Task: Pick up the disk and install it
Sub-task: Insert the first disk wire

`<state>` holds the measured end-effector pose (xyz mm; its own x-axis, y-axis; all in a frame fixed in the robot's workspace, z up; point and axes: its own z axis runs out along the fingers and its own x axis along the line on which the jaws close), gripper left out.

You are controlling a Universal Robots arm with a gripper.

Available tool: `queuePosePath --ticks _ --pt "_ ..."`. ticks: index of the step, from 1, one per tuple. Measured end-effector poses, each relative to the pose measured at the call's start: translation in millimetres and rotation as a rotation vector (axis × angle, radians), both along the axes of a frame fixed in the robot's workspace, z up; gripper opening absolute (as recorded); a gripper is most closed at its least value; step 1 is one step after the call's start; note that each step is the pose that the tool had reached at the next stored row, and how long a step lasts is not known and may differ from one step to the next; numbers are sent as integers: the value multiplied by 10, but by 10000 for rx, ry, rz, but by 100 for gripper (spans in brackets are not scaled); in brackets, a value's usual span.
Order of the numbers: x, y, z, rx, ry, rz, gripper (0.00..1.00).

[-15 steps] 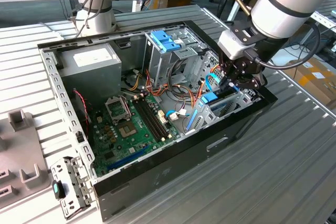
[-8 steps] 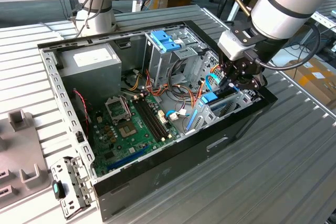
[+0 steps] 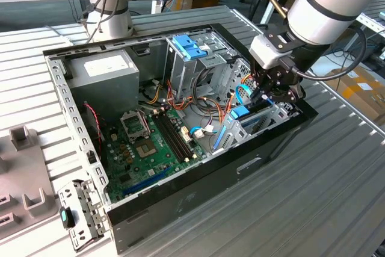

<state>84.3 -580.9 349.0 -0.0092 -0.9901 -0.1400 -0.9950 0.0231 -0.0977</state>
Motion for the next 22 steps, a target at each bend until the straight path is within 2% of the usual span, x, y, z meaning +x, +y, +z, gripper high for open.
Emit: queuePosePath --ticks 22 --pt "-1 -11 -24 4 -3 3 16"
